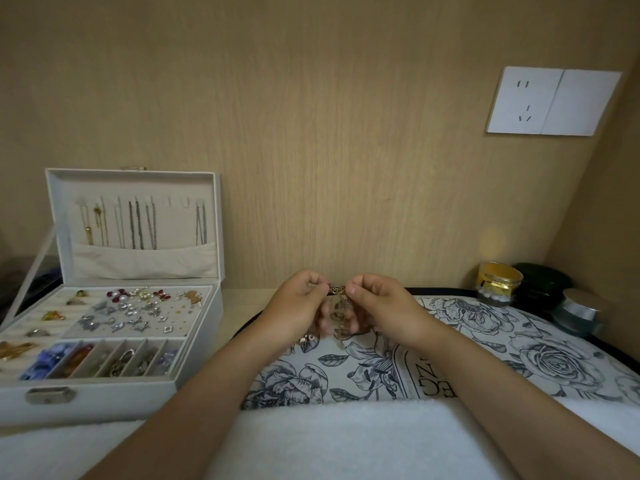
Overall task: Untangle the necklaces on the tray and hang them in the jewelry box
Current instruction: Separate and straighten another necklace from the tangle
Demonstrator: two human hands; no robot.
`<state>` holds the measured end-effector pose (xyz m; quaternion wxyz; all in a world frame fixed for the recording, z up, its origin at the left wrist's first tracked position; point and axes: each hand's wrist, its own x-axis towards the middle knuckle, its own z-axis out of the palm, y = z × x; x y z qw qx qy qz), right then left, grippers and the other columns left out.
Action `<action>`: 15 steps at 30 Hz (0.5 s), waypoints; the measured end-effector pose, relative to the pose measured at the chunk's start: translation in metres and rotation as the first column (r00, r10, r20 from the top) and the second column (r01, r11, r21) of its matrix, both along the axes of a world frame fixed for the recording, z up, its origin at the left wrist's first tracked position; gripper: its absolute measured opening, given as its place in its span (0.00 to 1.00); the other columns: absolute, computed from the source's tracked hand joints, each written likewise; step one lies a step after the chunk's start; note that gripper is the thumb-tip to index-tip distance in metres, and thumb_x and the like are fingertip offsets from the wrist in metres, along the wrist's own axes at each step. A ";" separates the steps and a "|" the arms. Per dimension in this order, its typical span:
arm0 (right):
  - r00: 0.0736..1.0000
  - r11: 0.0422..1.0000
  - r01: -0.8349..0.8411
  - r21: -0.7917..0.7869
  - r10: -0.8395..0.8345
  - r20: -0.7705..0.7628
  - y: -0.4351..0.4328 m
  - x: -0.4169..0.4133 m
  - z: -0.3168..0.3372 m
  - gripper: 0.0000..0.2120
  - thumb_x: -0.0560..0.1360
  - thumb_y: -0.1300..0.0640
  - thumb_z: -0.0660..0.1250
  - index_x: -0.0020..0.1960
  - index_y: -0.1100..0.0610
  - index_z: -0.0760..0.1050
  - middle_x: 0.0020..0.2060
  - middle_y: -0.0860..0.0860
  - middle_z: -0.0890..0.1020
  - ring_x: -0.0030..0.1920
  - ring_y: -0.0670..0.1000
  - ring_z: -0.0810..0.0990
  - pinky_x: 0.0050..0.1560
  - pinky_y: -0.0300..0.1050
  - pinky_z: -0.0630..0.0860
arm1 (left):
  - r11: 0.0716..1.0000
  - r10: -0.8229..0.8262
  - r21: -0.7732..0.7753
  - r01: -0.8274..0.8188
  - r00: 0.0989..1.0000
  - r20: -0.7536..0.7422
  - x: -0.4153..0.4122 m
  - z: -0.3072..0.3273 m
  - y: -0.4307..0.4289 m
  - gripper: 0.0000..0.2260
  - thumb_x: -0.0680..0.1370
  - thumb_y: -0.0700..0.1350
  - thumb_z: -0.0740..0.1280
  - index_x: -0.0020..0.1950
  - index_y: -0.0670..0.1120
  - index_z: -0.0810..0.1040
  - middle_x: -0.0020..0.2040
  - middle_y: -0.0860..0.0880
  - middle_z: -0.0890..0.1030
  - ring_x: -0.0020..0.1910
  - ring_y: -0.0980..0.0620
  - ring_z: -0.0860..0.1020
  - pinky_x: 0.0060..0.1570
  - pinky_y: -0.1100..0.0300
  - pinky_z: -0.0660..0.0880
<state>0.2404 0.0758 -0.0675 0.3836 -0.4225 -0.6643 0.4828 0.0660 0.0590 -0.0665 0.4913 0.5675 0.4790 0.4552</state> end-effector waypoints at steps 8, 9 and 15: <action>0.987 0.993 0.044 0.113 -0.061 0.149 -0.005 0.004 0.006 0.04 0.79 0.60 0.69 0.49 0.60 0.82 0.25 0.42 0.76 0.23 0.38 0.71 0.26 0.28 0.66 | 0.946 0.127 0.315 0.076 0.806 -0.577 -0.015 0.004 0.002 0.02 0.81 0.47 0.65 0.49 0.54 0.76 0.33 0.55 0.76 0.29 0.60 0.71 0.36 0.59 0.72; 0.986 0.993 0.044 0.114 -0.061 0.156 -0.005 0.005 0.007 0.05 0.79 0.60 0.69 0.49 0.61 0.82 0.26 0.42 0.77 0.23 0.37 0.71 0.27 0.28 0.66 | 0.939 0.115 0.327 0.105 0.801 -0.588 -0.017 0.005 0.001 0.01 0.80 0.48 0.66 0.50 0.54 0.76 0.36 0.53 0.78 0.30 0.61 0.72 0.39 0.59 0.73; 0.981 0.989 0.058 0.134 -0.082 0.174 -0.004 0.008 0.008 0.05 0.78 0.58 0.70 0.47 0.60 0.82 0.26 0.41 0.77 0.24 0.36 0.72 0.28 0.27 0.67 | 0.879 0.117 0.423 0.222 0.759 -0.641 -0.024 0.009 0.002 0.04 0.74 0.49 0.75 0.43 0.54 0.81 0.45 0.57 0.79 0.43 0.69 0.74 0.42 0.75 0.67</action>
